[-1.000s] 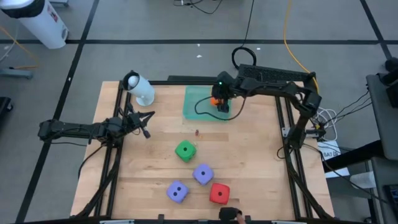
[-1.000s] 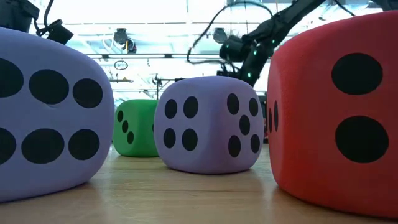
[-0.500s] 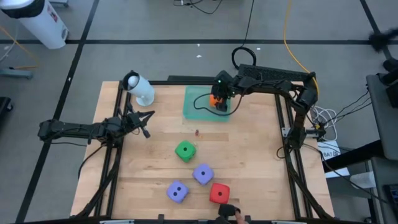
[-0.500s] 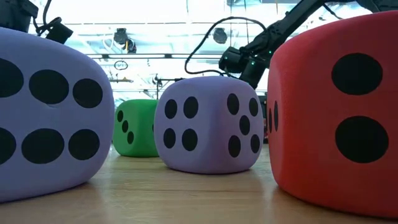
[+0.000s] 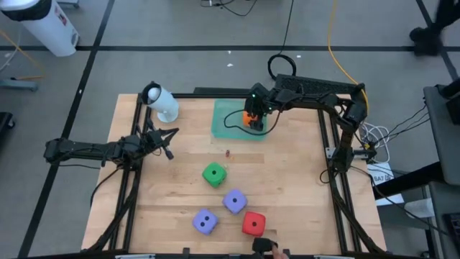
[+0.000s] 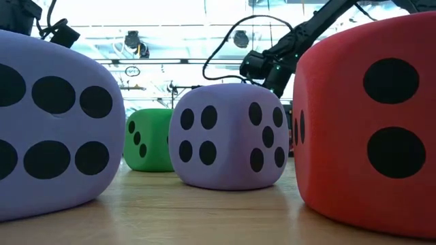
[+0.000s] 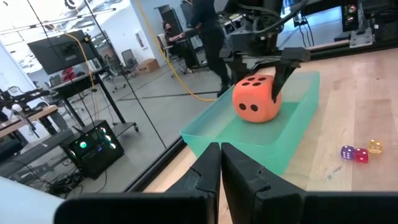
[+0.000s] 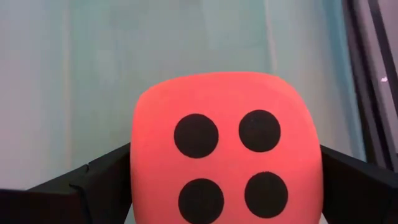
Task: Pick & Place Dice
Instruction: Put the big orange dice into the bin
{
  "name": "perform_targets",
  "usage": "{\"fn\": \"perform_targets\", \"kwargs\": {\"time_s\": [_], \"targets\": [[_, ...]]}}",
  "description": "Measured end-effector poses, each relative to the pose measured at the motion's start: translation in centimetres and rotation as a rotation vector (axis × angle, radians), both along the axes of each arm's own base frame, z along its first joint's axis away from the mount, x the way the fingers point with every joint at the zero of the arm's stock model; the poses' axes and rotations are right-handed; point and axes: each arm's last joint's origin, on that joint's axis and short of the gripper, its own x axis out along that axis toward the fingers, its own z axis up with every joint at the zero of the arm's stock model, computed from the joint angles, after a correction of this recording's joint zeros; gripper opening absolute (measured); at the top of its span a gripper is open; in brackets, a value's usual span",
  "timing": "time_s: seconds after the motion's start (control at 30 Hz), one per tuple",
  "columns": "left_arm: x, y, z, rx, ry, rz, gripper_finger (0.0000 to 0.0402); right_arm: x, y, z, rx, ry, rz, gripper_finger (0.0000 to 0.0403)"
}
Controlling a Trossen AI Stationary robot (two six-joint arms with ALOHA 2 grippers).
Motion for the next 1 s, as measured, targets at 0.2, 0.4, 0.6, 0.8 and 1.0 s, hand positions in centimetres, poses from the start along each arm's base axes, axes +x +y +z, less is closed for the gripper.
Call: {"fn": "perform_targets", "kwargs": {"time_s": [0.2, 0.4, 0.6, 0.8, 1.0], "targets": [[0.0, 0.0, 0.0, -0.002, -0.002, 0.000, 0.0026, -0.2, 0.3, 1.2, -0.021, -0.030, 0.006, 0.0400], [0.0, 0.0, 0.0, -0.014, -0.013, 0.000, 0.0026, -0.4, 0.4, 1.0, 0.008, -0.008, -0.025, 0.0400], [0.0, 0.0, 0.0, -0.052, -0.039, 0.002, 0.0026, -0.5, 0.4, 0.9, 0.036, -0.001, -0.067, 0.0400], [0.0, -0.1, 2.1, -0.077, -0.117, -0.020, 0.0026, -0.7, 0.3, 0.9, -0.007, 0.032, -0.080, 0.0400], [0.2, -0.2, 5.6, -0.132, -0.239, -0.101, 0.0026, -0.6, 0.3, 0.9, -0.034, 0.042, -0.022, 0.0394]]}}
